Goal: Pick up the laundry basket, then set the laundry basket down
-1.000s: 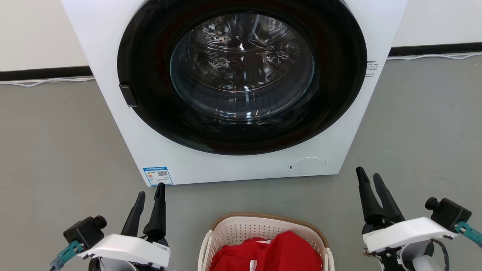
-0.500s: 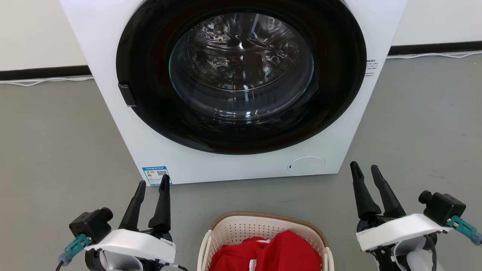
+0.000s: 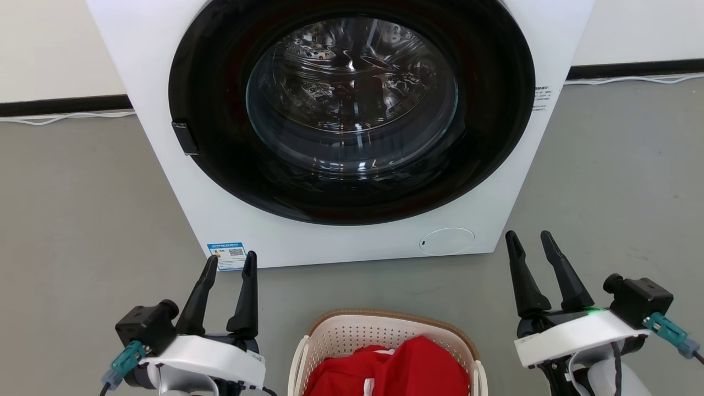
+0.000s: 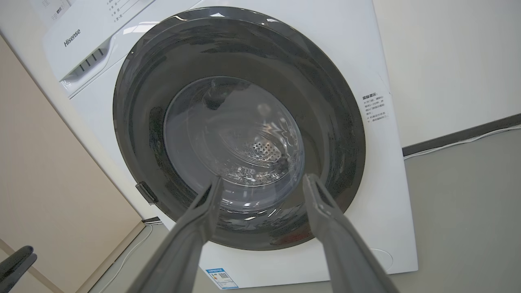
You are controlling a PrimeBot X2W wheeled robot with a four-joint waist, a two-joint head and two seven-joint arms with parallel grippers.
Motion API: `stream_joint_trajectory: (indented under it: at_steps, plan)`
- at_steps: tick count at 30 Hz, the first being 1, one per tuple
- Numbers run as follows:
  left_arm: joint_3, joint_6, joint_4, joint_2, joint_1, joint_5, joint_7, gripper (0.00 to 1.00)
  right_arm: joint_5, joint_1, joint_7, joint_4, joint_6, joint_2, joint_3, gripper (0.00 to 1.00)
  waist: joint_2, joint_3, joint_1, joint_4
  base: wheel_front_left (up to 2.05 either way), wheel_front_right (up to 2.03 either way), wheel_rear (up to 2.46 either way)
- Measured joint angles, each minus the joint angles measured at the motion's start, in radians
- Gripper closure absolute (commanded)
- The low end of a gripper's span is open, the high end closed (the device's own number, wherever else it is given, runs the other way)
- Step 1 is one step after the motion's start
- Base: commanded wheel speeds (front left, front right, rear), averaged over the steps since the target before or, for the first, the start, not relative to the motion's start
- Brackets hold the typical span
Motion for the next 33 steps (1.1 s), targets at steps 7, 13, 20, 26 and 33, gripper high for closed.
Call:
stream_joint_trajectory:
  at_steps: [7, 13, 20, 26, 33]
  plan:
    - [-0.008, 0.005, -0.011, 0.001, -0.015, 0.069, -0.022, 0.0, -0.069, -0.005, -0.016, 0.0, 0.0, -0.006, 0.014, 0.0, 0.0, 0.003, 0.0, 0.0, 0.0, 0.0, 0.0]
    - [-0.016, 0.009, -0.019, 0.002, -0.02, 0.115, -0.035, 0.0, -0.118, -0.025, -0.035, 0.001, 0.0, -0.008, 0.019, 0.0, 0.0, 0.007, 0.0, -0.001, 0.0, 0.0, 0.0]
    - [-0.016, 0.011, -0.02, 0.002, -0.02, 0.115, -0.035, 0.0, -0.124, -0.025, -0.035, 0.005, 0.0, -0.007, 0.01, 0.0, 0.0, 0.01, 0.0, -0.002, 0.0, 0.0, 0.0]
    - [-0.015, 0.011, -0.02, 0.002, -0.02, 0.115, -0.035, 0.0, -0.132, -0.026, -0.036, 0.012, 0.0, -0.006, -0.002, 0.0, 0.0, 0.013, 0.0, -0.003, 0.0, 0.0, 0.0]
    - [-0.016, 0.012, -0.019, 0.002, -0.021, 0.114, -0.035, 0.0, -0.132, -0.029, -0.036, 0.021, 0.0, -0.005, -0.011, 0.0, 0.0, 0.033, -0.0001, -0.01, 0.0, 0.0, 0.0]
